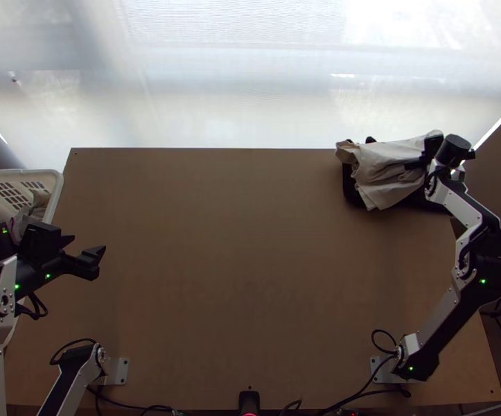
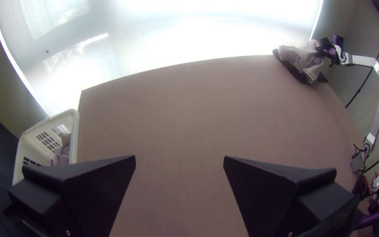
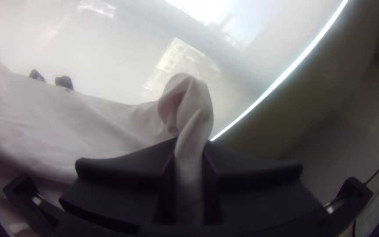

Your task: Fold the t-shirt

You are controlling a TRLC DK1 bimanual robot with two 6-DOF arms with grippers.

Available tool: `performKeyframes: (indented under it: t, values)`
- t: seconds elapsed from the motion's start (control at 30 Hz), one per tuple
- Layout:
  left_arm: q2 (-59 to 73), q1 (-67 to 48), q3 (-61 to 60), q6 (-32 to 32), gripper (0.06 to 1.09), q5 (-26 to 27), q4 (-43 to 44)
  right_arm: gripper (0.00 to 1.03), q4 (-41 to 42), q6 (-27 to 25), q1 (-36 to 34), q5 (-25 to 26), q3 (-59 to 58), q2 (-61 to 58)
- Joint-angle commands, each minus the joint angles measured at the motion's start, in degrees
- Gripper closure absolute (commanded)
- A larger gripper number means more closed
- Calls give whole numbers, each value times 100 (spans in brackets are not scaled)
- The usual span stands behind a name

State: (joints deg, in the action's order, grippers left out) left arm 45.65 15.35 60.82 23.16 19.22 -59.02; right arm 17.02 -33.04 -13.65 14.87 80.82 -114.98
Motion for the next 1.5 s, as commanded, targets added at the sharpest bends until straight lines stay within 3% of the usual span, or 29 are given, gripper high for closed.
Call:
performKeyframes:
  t: [0.0, 0.23, 0.3, 0.4, 0.53, 0.63, 1.0, 1.27, 1.47]
  values:
    - [-12, -76, -17, -4, 11, -6, -13, 100, 30, -45, -437, -37, -101, -209]
    - [-56, -112, -26, -4, 11, -6, -74, 97, 4, -168, -718, -46, -136, -517]
    - [-74, -112, -26, 5, 11, -15, -92, 84, 12, -256, -709, -46, -303, -517]
    - [-109, -120, -52, 22, 11, -24, -109, 52, -67, -247, -727, -46, -382, -526]
    - [-135, -129, -70, 31, 11, -24, -118, 20, -128, -238, -771, -37, -382, -526]
    - [-153, -138, -52, 57, 11, -24, -153, 6, -243, -230, -929, -37, -374, -411]
    - [-249, -129, -44, 128, 11, -68, -232, 6, -497, -212, -1676, -116, -558, 661]
    - [-311, -120, 62, 66, 11, -68, -267, 6, -594, -1, -1615, -116, -611, 1259]
    - [-575, -50, 71, -224, 11, -77, -48, 5, -1078, 315, -1272, -134, -1173, 2805]
